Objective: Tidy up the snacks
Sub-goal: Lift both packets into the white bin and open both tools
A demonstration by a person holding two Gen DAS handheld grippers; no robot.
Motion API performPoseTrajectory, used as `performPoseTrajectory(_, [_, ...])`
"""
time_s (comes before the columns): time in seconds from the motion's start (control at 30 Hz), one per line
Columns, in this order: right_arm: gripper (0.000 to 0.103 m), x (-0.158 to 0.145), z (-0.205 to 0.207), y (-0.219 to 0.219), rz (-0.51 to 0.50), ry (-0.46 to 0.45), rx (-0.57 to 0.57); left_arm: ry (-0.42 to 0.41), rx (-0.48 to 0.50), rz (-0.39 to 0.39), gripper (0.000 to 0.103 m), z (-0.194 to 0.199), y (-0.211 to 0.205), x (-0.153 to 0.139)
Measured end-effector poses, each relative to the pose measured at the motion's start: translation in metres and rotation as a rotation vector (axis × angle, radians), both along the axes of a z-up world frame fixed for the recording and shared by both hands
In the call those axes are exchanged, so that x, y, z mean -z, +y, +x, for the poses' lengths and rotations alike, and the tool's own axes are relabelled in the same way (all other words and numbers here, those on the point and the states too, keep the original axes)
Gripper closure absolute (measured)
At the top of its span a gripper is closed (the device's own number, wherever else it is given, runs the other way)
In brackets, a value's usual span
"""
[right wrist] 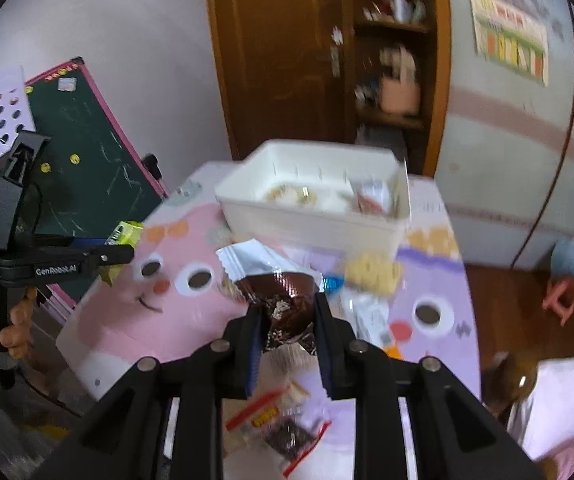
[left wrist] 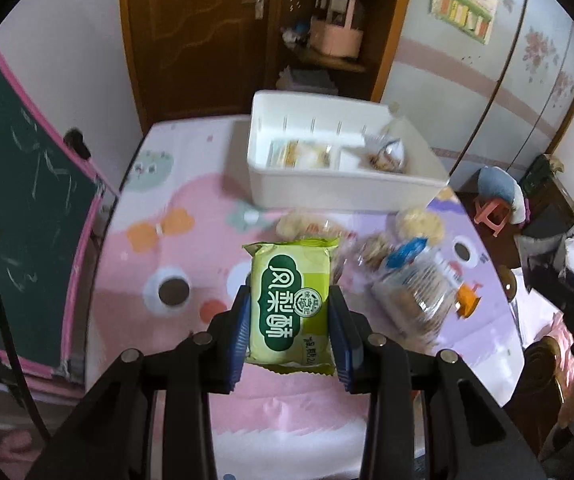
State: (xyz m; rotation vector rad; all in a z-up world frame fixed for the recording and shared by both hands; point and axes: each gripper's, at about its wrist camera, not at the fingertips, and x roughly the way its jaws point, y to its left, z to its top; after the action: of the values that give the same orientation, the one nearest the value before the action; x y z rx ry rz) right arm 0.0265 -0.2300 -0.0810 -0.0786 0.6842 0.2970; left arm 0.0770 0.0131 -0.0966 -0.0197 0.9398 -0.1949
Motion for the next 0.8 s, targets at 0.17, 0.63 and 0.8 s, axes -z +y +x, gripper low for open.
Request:
performPoseTrajectory(0.17, [0.080, -0.042, 0.016, 0.003, 0.023, -0.089, -0.014, -0.047, 0.030, 0.025, 0.068, 0.014, -0.013, -0.043])
performPoseTrajectory(0.63, [0.080, -0.109, 0.118, 0.006, 0.032, -0.184, -0.004, -0.232, 0.024, 0.108, 0.068, 0.093, -0.051, -0.127])
performPoseTrajectory(0.8, [0.079, -0.113, 0.168, 0.001, 0.064, -0.144, 0.034, -0.242, -0.004, 0.106, 0.068, 0.145, -0.058, -0.131])
